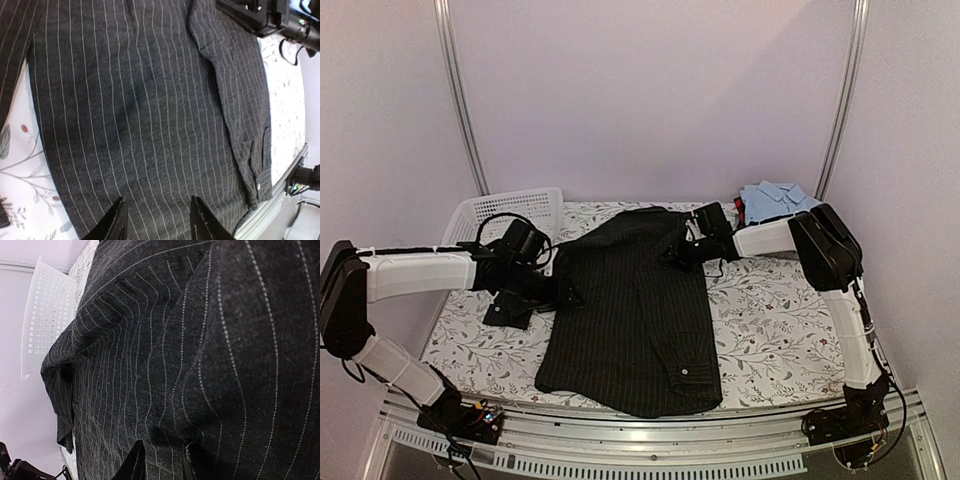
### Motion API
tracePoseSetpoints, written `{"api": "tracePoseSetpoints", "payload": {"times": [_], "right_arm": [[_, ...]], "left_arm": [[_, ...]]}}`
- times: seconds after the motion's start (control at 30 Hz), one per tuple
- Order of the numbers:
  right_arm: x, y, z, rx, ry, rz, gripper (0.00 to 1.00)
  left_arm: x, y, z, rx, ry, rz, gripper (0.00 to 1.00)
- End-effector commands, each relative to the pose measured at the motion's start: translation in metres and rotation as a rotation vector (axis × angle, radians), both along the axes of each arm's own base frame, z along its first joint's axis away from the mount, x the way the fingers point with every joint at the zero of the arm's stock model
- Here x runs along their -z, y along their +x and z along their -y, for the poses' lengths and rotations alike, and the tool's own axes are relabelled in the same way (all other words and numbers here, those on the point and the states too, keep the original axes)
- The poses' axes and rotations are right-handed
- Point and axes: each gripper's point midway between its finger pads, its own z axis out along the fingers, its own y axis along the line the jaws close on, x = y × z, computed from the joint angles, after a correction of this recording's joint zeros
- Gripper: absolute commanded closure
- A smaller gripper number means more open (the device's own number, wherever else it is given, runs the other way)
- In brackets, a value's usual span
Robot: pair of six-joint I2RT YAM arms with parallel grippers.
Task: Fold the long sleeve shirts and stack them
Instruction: Move the right arm to the center of the board with the 1/3-folded shirt.
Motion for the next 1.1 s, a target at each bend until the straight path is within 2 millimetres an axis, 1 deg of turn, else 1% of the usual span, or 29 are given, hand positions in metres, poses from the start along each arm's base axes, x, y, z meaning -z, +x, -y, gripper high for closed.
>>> {"api": "tracePoseSetpoints", "payload": {"times": [0.0,0.03,0.1,0.17,0.3,0.43,0.5,0.57,0.7,0.77,0.8,0.83,0.9,0.97,1.0,1.07], "right_arm": [[0.024,0.018,0.015,0.095,-0.012,-0.046,0.75],[0.033,0.019,0.021,0.11,-0.026,-0.061,0.75],[0.045,0.022,0.033,0.136,-0.053,-0.079,0.76],[0.051,0.024,0.042,0.14,-0.058,-0.096,0.76],[0.05,0.03,0.061,0.148,-0.114,-0.097,0.75],[0.051,0.037,0.081,0.144,-0.132,-0.103,0.74],[0.048,0.043,0.09,0.135,-0.133,-0.098,0.73],[0.044,0.044,0.087,0.098,-0.117,-0.099,0.71],[0.022,0.047,0.077,0.029,-0.125,-0.047,0.66],[-0.001,0.046,0.071,0.011,-0.13,0.002,0.63],[-0.01,0.045,0.069,0.003,-0.141,0.021,0.63],[-0.025,0.044,0.066,-0.002,-0.143,0.049,0.63],[-0.044,0.038,0.059,-0.021,-0.163,0.089,0.62],[-0.061,0.031,0.052,-0.037,-0.182,0.127,0.62],[-0.066,0.026,0.049,-0.045,-0.188,0.134,0.61],[-0.081,0.016,0.043,-0.059,-0.19,0.158,0.61]], "left_arm": [[0.008,-0.018,-0.012,-0.01,0.008,-0.048,0.58],[0.008,-0.02,-0.012,-0.012,0.005,-0.05,0.58],[0.006,-0.022,-0.011,-0.015,-0.003,-0.048,0.58],[0.003,-0.024,-0.009,-0.015,-0.013,-0.049,0.58],[0.003,-0.032,0.004,0.006,-0.026,-0.064,0.58],[0.011,-0.048,0.017,0.037,0.008,-0.089,0.58],[0.018,-0.057,0.018,0.045,0.022,-0.111,0.58],[0.024,-0.064,0.015,0.04,0.047,-0.127,0.58],[0.031,-0.075,0.0,0.009,0.082,-0.151,0.58],[0.033,-0.079,-0.01,-0.028,0.107,-0.161,0.58],[0.033,-0.081,-0.012,-0.037,0.106,-0.159,0.59],[0.03,-0.083,-0.011,-0.035,0.083,-0.154,0.59],[0.031,-0.09,-0.01,-0.027,0.051,-0.169,0.59],[0.035,-0.098,-0.011,-0.015,0.058,-0.194,0.59],[0.036,-0.102,-0.01,-0.003,0.061,-0.203,0.59],[0.036,-0.111,-0.003,0.033,0.043,-0.216,0.59]]}}
